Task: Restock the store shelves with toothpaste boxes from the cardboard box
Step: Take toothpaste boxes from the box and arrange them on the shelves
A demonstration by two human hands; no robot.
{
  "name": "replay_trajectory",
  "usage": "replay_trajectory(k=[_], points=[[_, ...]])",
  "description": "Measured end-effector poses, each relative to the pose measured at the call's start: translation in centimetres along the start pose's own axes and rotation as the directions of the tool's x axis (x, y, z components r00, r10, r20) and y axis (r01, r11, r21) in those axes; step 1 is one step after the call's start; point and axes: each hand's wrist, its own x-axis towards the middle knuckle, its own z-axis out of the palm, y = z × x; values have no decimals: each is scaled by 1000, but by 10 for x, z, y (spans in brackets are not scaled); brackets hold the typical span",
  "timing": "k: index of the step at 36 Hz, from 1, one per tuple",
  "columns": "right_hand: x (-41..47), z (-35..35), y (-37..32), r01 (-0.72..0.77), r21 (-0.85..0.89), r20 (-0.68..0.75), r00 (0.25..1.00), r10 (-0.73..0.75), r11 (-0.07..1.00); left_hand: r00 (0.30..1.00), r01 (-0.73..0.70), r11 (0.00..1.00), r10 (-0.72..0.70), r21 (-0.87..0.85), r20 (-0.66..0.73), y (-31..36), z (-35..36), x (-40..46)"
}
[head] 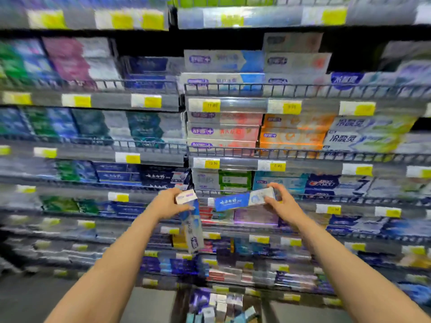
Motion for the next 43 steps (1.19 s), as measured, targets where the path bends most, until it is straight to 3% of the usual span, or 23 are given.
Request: replay_trajectory(k=[8,16,27,31,43], points=[[2,0,-97,131,175,-80,990,-119,976,976,-126,990,111,-69,-188,2,-94,2],[25,-13,-174,278,271,-152,958,-245,921,939,-189,967,126,-173,-321,8,-164,31],[86,-9,-246,424,366,-156,906,-394,829,874,-273,955,197,-114,-444,26,-220,69],[113,5,-266,470,324,-146,882,-447,821,836,-310,946,227,-89,-499,13,-238,84],[157,69,-324,606,209,-234,793,-563,767,830,-365,918,243,-159,-501,-49,-287,114]])
